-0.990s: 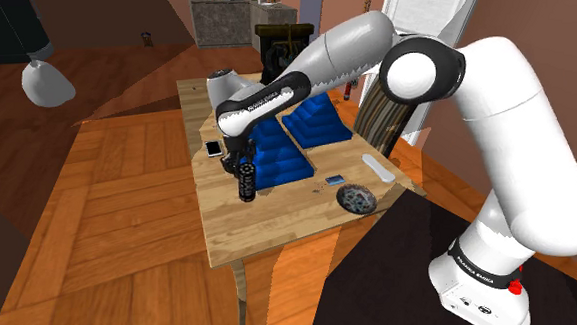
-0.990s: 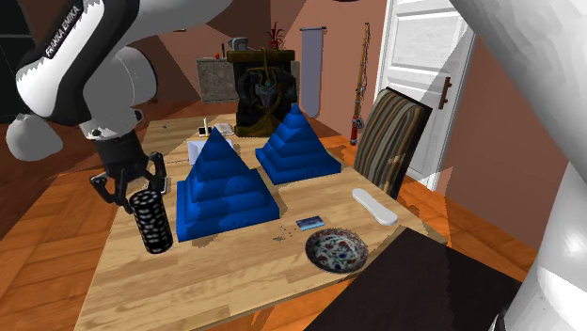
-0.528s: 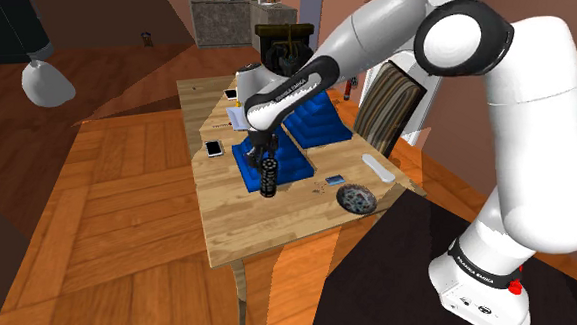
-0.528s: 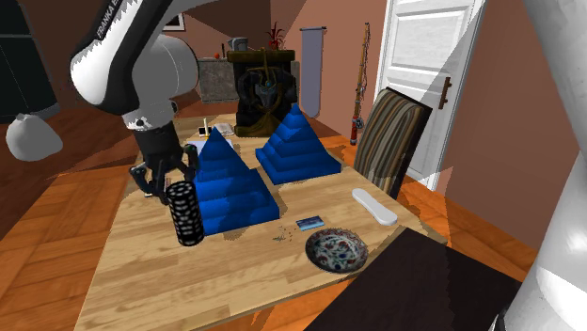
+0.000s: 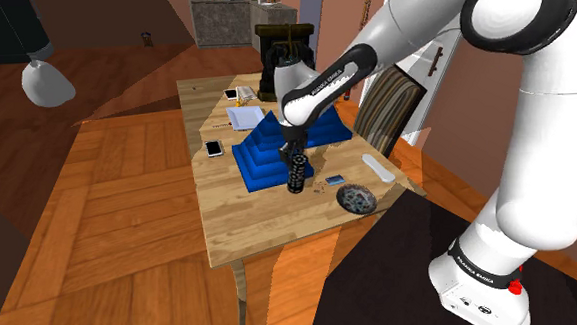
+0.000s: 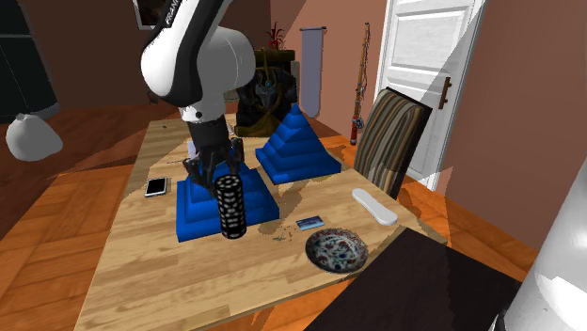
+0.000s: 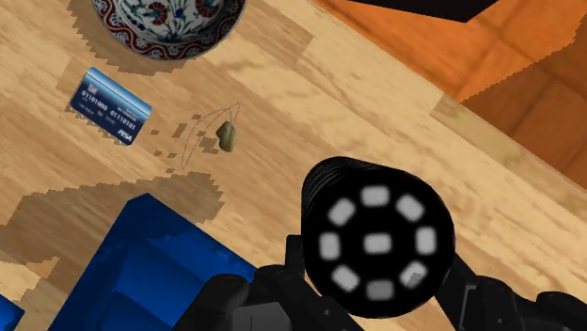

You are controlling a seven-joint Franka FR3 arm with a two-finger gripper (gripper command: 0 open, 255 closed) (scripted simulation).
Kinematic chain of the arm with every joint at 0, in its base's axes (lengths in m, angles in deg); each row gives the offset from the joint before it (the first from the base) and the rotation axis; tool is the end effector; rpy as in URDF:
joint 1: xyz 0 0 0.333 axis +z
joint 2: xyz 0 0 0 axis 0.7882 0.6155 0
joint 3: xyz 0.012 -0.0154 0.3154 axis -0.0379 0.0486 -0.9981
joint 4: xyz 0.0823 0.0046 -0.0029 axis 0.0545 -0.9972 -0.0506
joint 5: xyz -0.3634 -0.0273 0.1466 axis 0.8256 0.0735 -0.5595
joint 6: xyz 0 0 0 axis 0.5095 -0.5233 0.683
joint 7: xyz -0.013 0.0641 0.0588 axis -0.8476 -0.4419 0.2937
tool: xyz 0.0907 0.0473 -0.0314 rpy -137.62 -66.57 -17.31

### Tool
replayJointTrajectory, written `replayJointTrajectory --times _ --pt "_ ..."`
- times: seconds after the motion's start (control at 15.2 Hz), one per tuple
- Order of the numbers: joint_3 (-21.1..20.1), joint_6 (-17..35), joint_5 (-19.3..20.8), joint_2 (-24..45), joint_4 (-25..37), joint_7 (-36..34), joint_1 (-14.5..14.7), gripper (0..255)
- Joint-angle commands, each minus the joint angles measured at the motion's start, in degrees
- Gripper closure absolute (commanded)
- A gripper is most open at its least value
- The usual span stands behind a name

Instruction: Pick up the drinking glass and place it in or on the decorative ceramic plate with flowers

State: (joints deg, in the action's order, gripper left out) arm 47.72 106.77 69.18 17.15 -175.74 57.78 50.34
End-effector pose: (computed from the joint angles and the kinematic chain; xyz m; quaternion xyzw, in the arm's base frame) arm 0.5806 0.0545 0.2536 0.9954 0.0751 -0.0408 0.0427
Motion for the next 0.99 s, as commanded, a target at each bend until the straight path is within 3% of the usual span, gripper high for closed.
replayJointTrajectory --times 0.0,0.92 --pt "0.5 1.2 -0.3 -2.8 -3.8 2.2 -1.7 255" --pt "7.5 6.5 -0.8 -18.8 -23.1 19.7 -12.6 255"
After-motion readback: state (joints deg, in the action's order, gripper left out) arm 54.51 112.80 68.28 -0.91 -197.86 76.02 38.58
